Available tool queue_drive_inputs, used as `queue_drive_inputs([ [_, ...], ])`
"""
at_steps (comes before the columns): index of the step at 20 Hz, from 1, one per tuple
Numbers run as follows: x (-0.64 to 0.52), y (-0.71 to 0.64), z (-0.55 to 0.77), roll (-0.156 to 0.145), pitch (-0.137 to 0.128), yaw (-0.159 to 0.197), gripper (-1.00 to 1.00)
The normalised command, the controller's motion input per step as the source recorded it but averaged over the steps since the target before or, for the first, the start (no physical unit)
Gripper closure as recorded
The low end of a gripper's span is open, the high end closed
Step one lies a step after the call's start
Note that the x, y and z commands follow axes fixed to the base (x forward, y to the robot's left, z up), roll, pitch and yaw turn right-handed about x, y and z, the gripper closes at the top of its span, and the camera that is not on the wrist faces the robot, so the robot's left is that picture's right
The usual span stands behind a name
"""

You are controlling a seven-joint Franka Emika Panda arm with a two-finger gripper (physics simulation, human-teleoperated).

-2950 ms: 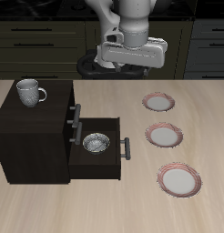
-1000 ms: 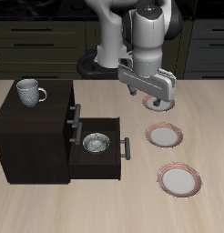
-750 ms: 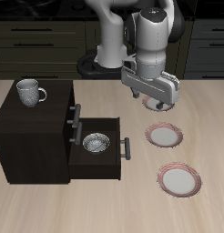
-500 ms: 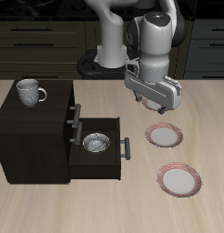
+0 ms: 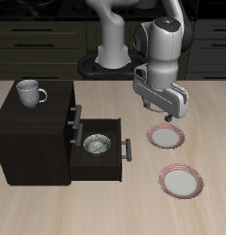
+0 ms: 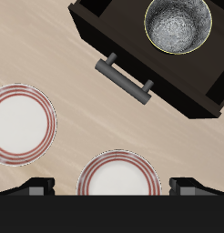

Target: Close the bottom drawer

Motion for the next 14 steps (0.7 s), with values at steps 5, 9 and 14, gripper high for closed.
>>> queue_drive_inputs([
  [5,0.09,0.16,-0.01,0.035,-0.087,-0.115,-1.00],
  [9,0.14,0.02,-0.09,-0.004,0.002,-0.036,-1.00],
  [14,0.19,-0.09,-0.19,-0.016,0.013,-0.025,-1.00],
])
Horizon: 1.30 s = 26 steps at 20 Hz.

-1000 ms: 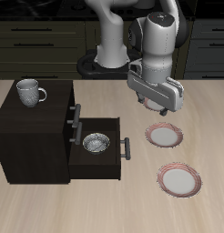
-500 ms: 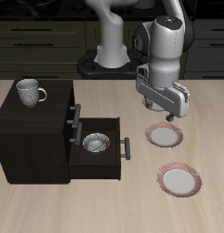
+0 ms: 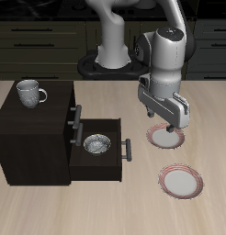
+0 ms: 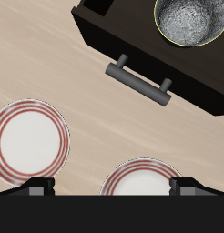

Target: Close the bottom drawer

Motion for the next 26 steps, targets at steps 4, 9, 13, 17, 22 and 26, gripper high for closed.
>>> queue_drive_inputs([
  [4,0.13,-0.17,-0.22,-0.023,0.006,-0.028,-1.00],
  [9,0.06,-0.19,-0.21,-0.027,0.022,-0.034,-1.00],
  [13,0.07,-0.20,-0.29,-0.038,0.033,-0.039,-1.00],
  [17,0.03,-0.18,-0.17,-0.020,0.013,-0.052,-1.00],
  [22,0.03,-0.21,-0.30,-0.014,0.049,-0.088,-1.00],
  [26,0.01,-0.15,-0.34,-0.014,0.039,-0.087,-1.00],
])
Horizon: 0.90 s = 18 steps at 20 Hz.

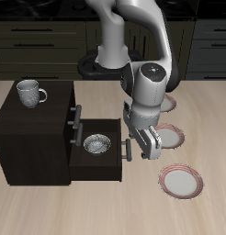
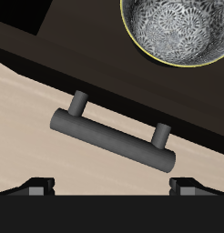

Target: Close the bottom drawer

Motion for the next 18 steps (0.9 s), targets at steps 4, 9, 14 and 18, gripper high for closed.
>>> queue_drive_inputs([
  [4,0.00,-0.07,-0.27,-0.010,0.032,-0.058,-1.00],
  [9,0.00,-0.16,-0.21,-0.017,0.029,-0.056,-1.00],
  [14,0.05,-0.33,0.00,-0.025,0.007,-0.066,-1.00],
  [18,0.01,-0.41,0.10,-0.049,-0.038,-0.005,-1.00],
])
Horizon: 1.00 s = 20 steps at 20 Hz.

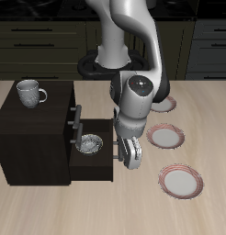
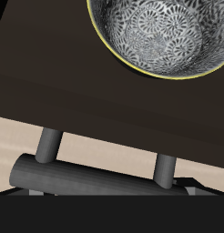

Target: Close the bottom drawer

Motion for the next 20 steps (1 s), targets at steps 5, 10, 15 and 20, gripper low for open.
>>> queue_drive_inputs([
  [5,0.07,-0.34,-0.06,-0.051,0.007,0.004,-1.00],
  [10,0.05,-0.20,-0.11,-0.022,0.003,0.009,-1.00],
  [15,0.05,-0.20,-0.13,-0.014,0.001,0.014,-1.00],
  [20,0.07,-0.22,-0.21,-0.030,-0.001,0.040,-1.00],
])
